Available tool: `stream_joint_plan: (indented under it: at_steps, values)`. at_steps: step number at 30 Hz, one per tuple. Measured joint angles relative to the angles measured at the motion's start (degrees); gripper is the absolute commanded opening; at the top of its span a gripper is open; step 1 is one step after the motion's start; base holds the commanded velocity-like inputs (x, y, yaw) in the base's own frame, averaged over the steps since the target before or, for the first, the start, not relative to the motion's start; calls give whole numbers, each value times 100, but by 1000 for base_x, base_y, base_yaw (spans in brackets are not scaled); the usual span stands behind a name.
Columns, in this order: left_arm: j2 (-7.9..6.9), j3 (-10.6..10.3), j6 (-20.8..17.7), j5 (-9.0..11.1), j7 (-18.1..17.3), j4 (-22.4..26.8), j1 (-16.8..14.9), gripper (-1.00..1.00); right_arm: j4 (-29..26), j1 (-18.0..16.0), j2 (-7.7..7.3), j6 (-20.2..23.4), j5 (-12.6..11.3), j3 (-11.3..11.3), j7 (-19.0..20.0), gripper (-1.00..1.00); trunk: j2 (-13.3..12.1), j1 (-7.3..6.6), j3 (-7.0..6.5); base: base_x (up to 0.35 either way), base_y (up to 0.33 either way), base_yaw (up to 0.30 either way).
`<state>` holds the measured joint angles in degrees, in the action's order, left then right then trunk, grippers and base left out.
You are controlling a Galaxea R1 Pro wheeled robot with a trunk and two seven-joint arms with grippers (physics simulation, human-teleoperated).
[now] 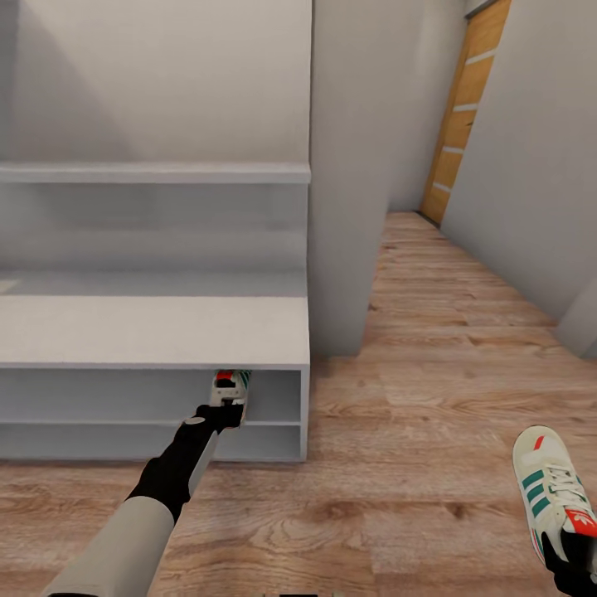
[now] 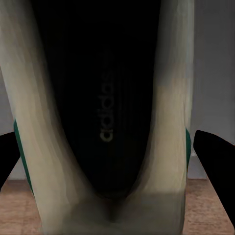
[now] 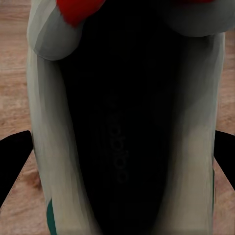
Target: Pick up the two gym shoes and the two sandals from the corridor floor and place them onto the hallstand (shoe rack) in the corridor, making sure they are on the rack and not on the floor. Arrange them so the two gym shoes are next to each other and the two sandals are next to each other.
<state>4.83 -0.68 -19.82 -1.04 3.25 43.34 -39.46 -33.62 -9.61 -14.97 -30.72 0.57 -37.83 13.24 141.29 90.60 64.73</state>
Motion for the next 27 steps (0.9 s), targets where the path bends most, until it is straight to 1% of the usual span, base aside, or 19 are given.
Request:
stream_joint_plan:
  at_steps: [3,11,18,27]
  values:
    - [0,-2,0,0,0,-1,1,-100,0,0,0,0,0,0,0,-100,0,1,0,161,0,0]
    - [0,-2,0,0,-2,-1,1,-100,0,0,0,-4,0,0,0,-100,0,2,0,38,0,0]
    - [0,4,0,-5,-1,-2,-1,-100,0,0,0,-4,-2,2,0,-100,0,1,0,172,0,0]
    - [-1,4,0,-1,0,-1,1,-100,0,0,0,-4,0,0,0,-100,0,3,0,24,0,0]
